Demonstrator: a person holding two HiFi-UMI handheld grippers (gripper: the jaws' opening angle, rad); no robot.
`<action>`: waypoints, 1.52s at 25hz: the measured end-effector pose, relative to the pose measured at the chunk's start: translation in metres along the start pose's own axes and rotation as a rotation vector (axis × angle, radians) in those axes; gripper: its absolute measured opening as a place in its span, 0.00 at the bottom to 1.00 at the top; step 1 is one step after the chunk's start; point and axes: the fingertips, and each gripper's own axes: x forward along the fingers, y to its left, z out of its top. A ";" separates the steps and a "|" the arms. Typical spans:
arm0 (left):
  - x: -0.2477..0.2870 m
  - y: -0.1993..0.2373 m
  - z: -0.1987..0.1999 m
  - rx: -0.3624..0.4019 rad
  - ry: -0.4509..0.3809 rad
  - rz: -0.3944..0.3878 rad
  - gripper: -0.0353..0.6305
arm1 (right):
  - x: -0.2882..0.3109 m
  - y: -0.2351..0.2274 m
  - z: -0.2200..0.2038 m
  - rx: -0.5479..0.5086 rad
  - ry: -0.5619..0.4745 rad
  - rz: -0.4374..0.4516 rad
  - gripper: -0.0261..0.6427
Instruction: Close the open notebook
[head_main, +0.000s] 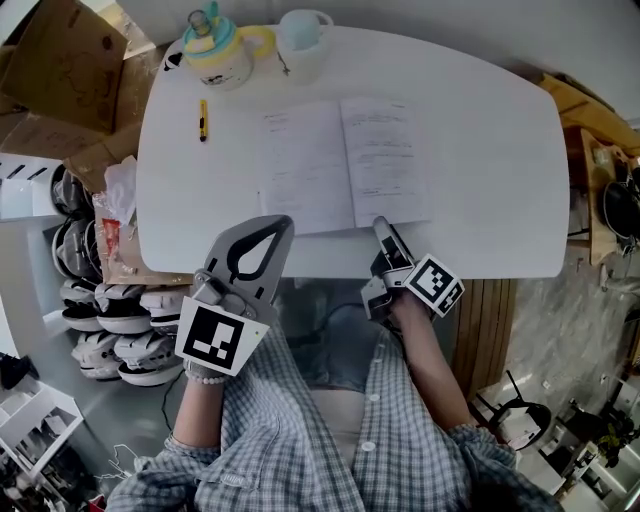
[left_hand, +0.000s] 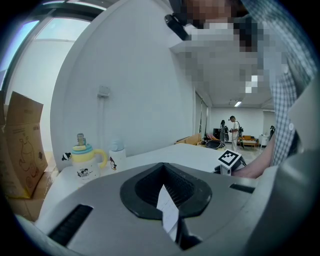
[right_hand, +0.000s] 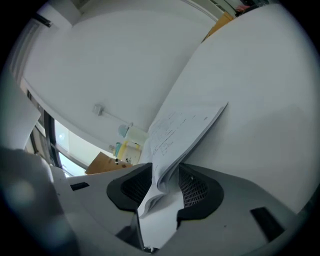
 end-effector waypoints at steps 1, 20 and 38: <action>0.000 0.000 0.000 0.000 0.002 0.001 0.06 | 0.001 0.000 0.000 0.013 0.002 0.007 0.25; -0.001 0.001 0.003 0.013 -0.003 -0.007 0.06 | -0.003 0.003 0.001 0.019 -0.020 0.038 0.13; -0.018 0.005 0.000 0.009 -0.012 0.022 0.06 | -0.008 0.034 -0.011 -0.381 -0.014 -0.037 0.08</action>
